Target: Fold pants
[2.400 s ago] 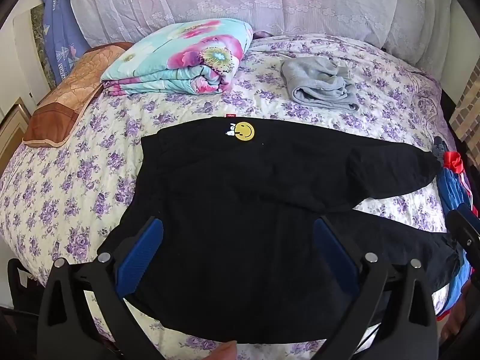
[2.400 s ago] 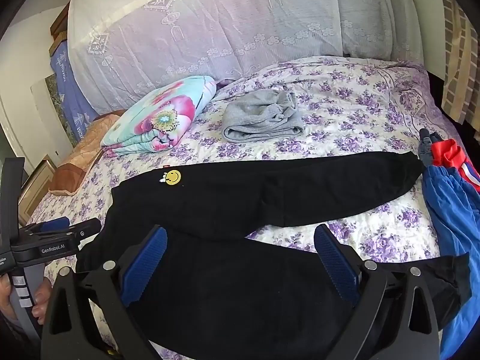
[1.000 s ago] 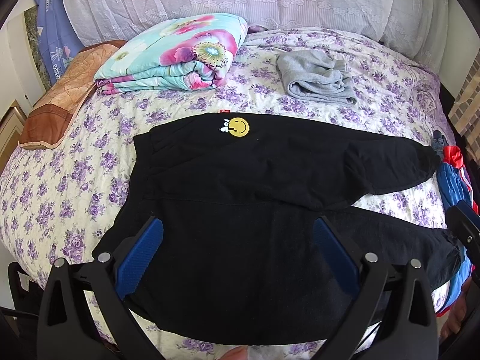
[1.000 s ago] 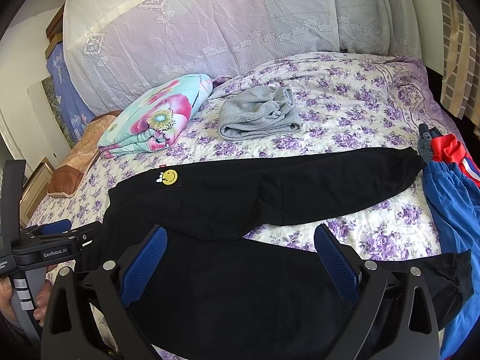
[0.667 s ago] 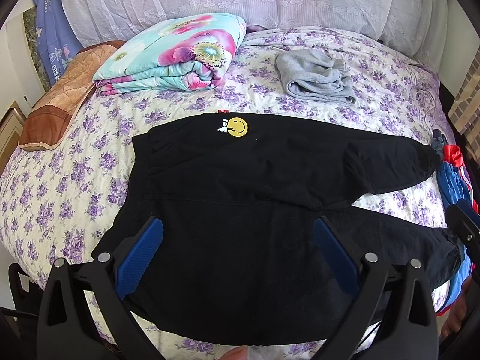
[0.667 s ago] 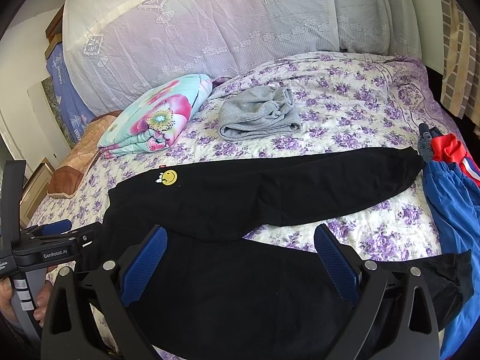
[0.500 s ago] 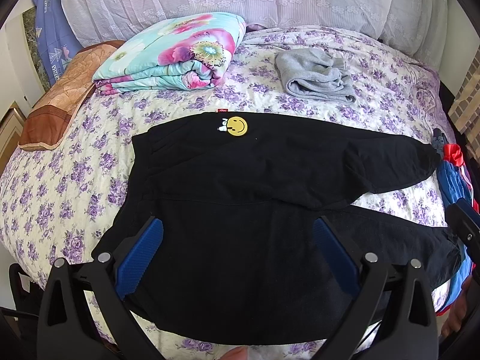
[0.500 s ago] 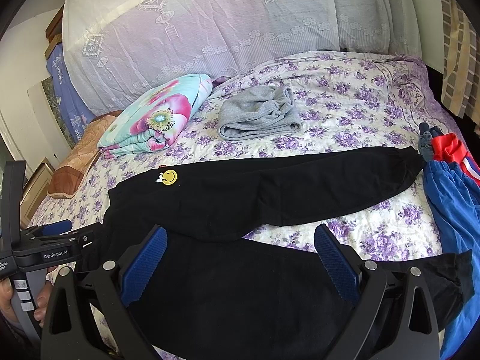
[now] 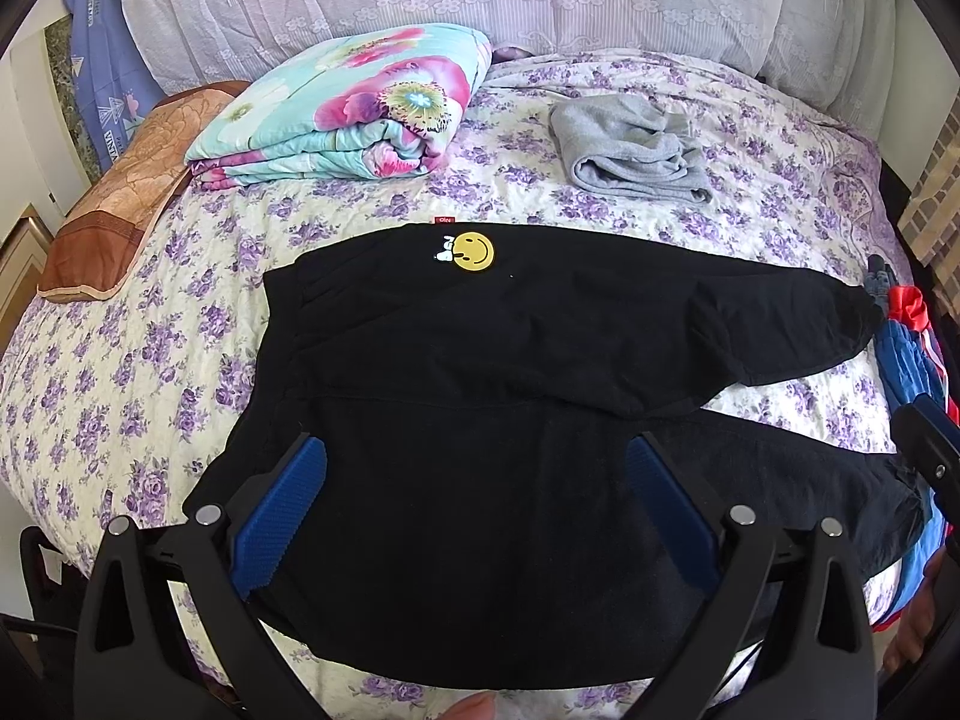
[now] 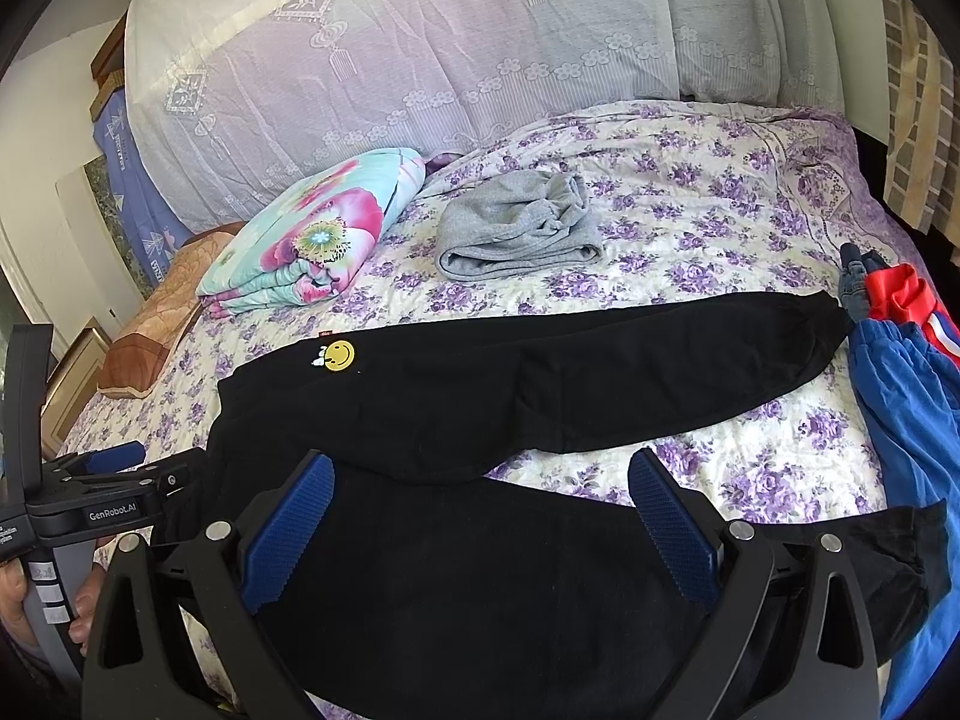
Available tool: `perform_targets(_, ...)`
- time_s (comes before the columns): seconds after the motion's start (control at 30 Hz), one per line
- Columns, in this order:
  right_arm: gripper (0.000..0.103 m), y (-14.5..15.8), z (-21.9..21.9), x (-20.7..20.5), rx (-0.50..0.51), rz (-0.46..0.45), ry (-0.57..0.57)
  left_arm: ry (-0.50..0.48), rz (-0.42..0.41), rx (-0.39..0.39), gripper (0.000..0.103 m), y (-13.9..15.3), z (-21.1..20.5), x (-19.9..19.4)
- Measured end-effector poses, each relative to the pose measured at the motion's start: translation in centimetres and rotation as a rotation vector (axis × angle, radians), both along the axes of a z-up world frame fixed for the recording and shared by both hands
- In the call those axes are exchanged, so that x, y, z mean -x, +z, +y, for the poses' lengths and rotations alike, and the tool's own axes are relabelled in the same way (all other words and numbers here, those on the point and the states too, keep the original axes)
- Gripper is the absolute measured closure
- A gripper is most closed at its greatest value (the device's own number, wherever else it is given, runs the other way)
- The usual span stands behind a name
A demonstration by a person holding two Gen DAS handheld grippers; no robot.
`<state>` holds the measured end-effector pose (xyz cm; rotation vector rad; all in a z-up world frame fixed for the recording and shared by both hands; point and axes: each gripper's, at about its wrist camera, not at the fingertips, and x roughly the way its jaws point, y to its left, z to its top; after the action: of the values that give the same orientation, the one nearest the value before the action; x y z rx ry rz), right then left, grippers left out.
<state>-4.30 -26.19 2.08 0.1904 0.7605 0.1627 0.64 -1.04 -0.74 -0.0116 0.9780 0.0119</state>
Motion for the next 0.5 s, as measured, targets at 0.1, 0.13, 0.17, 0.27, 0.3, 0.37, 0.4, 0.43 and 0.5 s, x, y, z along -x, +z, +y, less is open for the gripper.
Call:
perform_targets(0.1,0.004,-0.16,-0.15,-0.05,0.000,0.000,0.000,0.000,0.001,0.000,0.005,-0.05,-0.10,-0.10)
perform_targets(0.13,0.004,0.09,-0.08,-0.05,-0.001,-0.001,0.000,-0.001,0.001,0.000,0.005,0.04,0.02,0.01)
perform_targets(0.17,0.004,0.07,-0.09,-0.06,0.000,0.000,0.000,-0.001,0.001,0.000,0.005,0.05,0.04,0.03)
perform_targets(0.27,0.004,0.21,-0.07,-0.06,0.000,0.000,-0.003,-0.002,0.001,0.000,0.005,-0.05,-0.11,-0.14)
perform_targets(0.3,0.004,0.37,-0.01,-0.05,0.000,0.000,-0.002,-0.001,0.002,0.000,0.005,0.02,-0.03,-0.05)
perform_targets(0.37,0.004,0.05,-0.15,-0.06,0.000,0.001,-0.003,-0.002,0.003,0.000,0.005,-0.02,-0.14,-0.15)
perform_targets(0.4,0.004,0.12,-0.13,-0.05,-0.001,0.001,-0.003,-0.002,0.002,0.000,0.005,-0.01,-0.09,-0.07)
perform_targets(0.43,0.004,0.19,-0.11,-0.04,0.000,0.001,-0.003,-0.002,0.002,0.000,0.005,0.00,-0.08,-0.06)
perform_targets(0.5,0.004,0.25,-0.10,-0.05,-0.001,0.001,-0.003,-0.001,0.002,0.000,0.005,-0.02,-0.13,-0.11)
